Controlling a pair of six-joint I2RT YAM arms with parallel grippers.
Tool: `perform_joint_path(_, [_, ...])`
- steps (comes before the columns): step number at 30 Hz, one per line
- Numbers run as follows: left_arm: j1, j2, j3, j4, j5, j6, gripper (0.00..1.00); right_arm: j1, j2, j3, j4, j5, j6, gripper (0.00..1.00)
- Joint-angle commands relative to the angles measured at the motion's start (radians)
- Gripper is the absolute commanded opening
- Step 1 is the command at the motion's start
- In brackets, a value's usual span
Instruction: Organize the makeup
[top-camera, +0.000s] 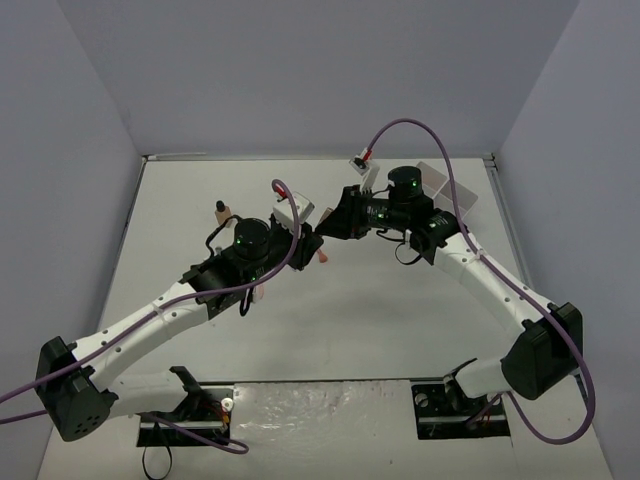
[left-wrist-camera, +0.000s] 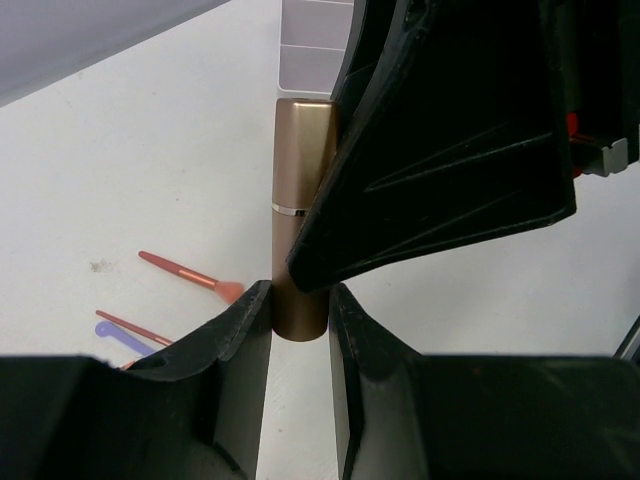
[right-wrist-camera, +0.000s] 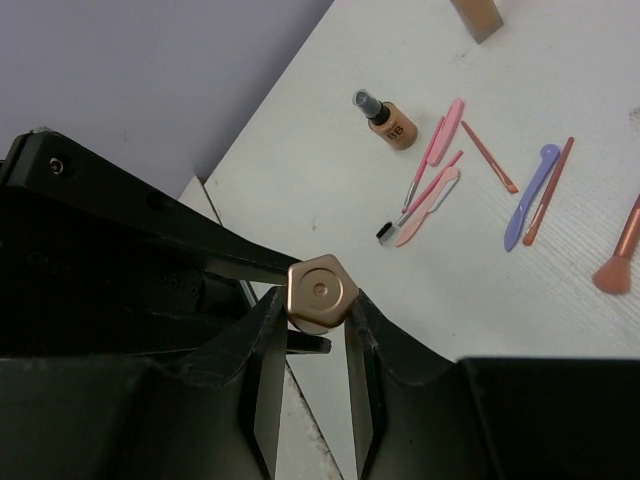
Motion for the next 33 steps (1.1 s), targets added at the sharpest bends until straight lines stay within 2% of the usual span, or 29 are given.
perform_joint_path(1, [-0.006,-0.008,0.015,0.102,0.004,-0.020,0.03,-0.010,-0.058,0.011,0.062,0.062,-0.054,0.00])
perform_joint_path(3, [-0.006,-0.008,0.007,0.100,-0.007,-0.026,0.14,-0.016,-0.061,0.011,0.062,0.074,-0.062,0.00])
perform_joint_path(8, [-0.006,-0.017,-0.001,0.081,-0.077,-0.059,0.63,-0.042,-0.076,0.004,0.061,0.136,-0.107,0.00])
perform_joint_path(11, [-0.004,-0.026,0.003,0.030,-0.148,-0.089,0.81,-0.079,-0.091,-0.016,0.062,0.209,-0.140,0.00])
perform_joint_path(14, [0.009,-0.038,0.021,-0.087,-0.247,-0.130,0.93,-0.147,-0.104,-0.048,0.062,0.312,-0.168,0.00])
perform_joint_path(18, [0.055,-0.073,0.052,-0.251,-0.351,-0.200,0.97,-0.242,-0.106,-0.084,0.063,0.533,-0.215,0.00])
perform_joint_path(20, [0.113,-0.102,0.068,-0.315,-0.369,-0.235,0.97,-0.270,-0.102,-0.098,0.076,0.705,-0.234,0.00])
perform_joint_path(23, [0.204,-0.142,0.077,-0.436,-0.367,-0.243,0.97,-0.307,-0.081,-0.120,0.118,0.865,-0.257,0.00])
perform_joint_path(27, [0.317,-0.199,0.084,-0.555,-0.409,-0.205,0.97,-0.388,-0.026,-0.119,0.173,0.949,-0.251,0.00])
perform_joint_path(33, [0.453,-0.274,0.014,-0.603,-0.445,-0.131,0.97,-0.475,0.052,-0.132,0.270,1.002,-0.297,0.00])
